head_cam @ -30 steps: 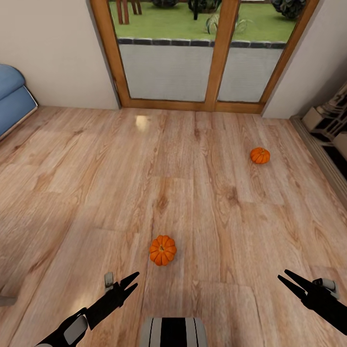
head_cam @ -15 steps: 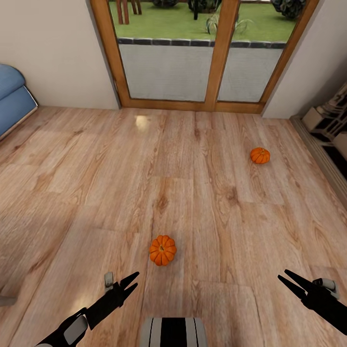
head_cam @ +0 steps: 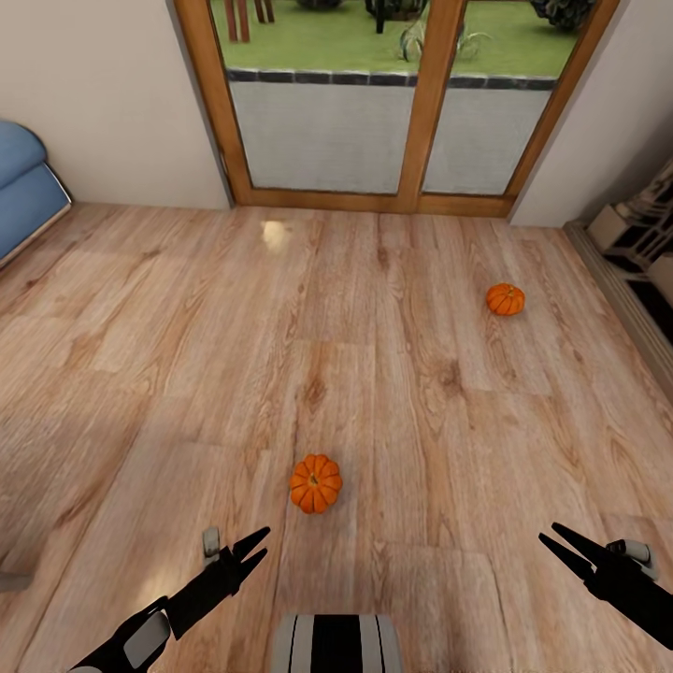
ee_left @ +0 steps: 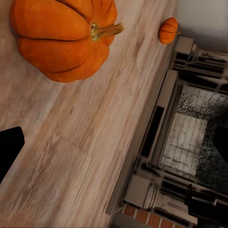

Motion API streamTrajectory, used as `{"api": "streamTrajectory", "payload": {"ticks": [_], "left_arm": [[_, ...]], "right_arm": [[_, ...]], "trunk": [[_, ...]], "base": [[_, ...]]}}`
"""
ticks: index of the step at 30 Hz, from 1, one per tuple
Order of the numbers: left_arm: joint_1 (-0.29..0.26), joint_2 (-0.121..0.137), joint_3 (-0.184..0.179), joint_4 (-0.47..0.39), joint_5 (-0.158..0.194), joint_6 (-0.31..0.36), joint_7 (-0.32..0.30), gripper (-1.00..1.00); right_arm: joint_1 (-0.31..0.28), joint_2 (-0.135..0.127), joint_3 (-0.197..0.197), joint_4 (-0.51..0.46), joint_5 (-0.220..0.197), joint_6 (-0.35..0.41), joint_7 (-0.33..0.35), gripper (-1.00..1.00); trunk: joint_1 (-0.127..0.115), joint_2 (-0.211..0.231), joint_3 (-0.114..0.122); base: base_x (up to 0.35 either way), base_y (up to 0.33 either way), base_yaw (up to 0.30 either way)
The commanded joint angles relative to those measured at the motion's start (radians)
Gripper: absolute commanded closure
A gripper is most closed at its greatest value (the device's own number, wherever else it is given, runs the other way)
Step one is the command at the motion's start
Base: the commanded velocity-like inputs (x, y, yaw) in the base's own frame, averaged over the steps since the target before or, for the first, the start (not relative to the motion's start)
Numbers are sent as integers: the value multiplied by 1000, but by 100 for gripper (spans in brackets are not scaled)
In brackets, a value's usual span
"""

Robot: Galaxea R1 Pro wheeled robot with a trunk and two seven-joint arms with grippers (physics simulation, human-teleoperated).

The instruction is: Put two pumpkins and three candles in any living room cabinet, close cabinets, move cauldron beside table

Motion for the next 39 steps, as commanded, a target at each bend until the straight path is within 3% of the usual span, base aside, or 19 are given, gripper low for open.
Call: {"api": "streamTrajectory", "payload": {"ticks": [1,12,19,31,39], "left_arm": [[0,1,-7,0,10,9,-2,-100],[0,1,-8,-1,10,-2,-4,-100],[0,1,-10,-1,10,-34,-45,-100],[-1,1,-12,0,10,-38,-50,-100],[-1,1,-12,0,10,-38,-50,-100]], "right_arm": [[0,0,0,0,-4,6,0,-100],[0,0,0,0,-4,6,0,-100],[0,0,0,0,-5,6,0,-100],[0,0,0,0,-5,6,0,-100],[0,0,0,0,-5,6,0,-100]], "trunk": [[0,0,-5],[5,-3,-47],[8,-5,-74],[11,-6,-94],[14,-8,-124]], "base": [[0,0,0],[0,0,0],[0,0,0],[0,0,0],[0,0,0]]}}
